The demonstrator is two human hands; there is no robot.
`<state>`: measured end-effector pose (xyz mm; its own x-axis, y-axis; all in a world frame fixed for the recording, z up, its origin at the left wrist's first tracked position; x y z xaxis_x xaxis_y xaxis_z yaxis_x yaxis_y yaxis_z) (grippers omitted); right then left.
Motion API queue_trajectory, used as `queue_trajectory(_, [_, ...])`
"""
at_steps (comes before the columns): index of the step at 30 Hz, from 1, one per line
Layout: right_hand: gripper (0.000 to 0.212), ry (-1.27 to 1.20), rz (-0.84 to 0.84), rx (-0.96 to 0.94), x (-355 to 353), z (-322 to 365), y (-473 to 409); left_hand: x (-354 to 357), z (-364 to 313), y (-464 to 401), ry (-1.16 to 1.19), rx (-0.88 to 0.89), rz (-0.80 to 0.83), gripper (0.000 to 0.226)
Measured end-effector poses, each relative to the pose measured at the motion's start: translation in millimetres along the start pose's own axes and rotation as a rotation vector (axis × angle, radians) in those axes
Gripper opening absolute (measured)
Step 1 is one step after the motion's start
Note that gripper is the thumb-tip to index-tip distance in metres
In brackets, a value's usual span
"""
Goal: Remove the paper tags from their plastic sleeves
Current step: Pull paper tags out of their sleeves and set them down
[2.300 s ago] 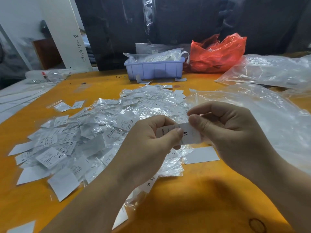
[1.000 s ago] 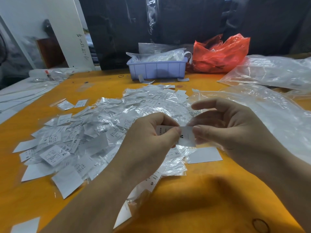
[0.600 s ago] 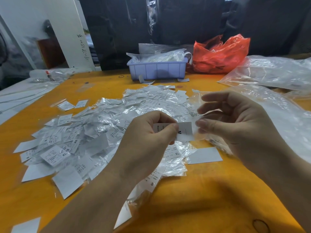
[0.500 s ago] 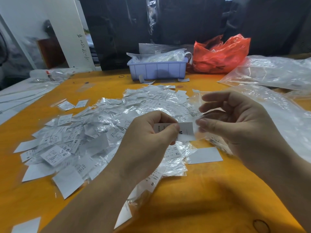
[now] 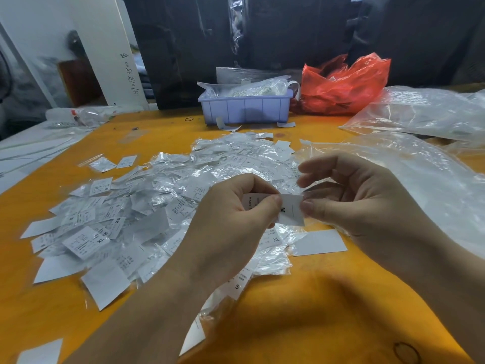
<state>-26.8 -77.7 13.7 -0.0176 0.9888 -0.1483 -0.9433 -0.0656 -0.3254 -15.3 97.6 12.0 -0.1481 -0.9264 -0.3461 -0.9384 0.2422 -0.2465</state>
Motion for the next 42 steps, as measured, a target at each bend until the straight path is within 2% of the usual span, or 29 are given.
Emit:
queue_trajectory(6, [0.041,-0.009,-0.086,-0.019,-3,4,1,-2,1,-1,-0.054,-0.02,-0.033,0.012])
queue_trajectory(17, [0.033,-0.006,-0.145,-0.057,-3,12,4,-4,6,-4,0.154,-0.116,0.03,0.014])
queue_trajectory(22, [0.033,-0.011,-0.134,-0.051,-3,11,3,-1,1,-3,0.211,-0.073,0.098,0.004])
queue_trajectory(28, [0.034,0.005,-0.132,-0.04,-3,13,4,-1,-3,-1,0.202,-0.033,0.096,0.017])
queue_trajectory(42, [0.039,-0.089,0.086,0.012,1,9,2,-2,0,-3,0.201,-0.037,0.083,0.014])
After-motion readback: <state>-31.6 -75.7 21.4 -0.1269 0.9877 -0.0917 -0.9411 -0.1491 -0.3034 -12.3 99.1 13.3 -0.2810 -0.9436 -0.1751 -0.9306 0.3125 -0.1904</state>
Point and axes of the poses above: each hand's wrist, its own y-axis away from the middle knuckle, its own x-axis out of the palm, z = x × y, the point moved 3 cm from there along -y, towards the middle knuckle, and after that the axes turned 1 degree about z, right-handed, at the moved point
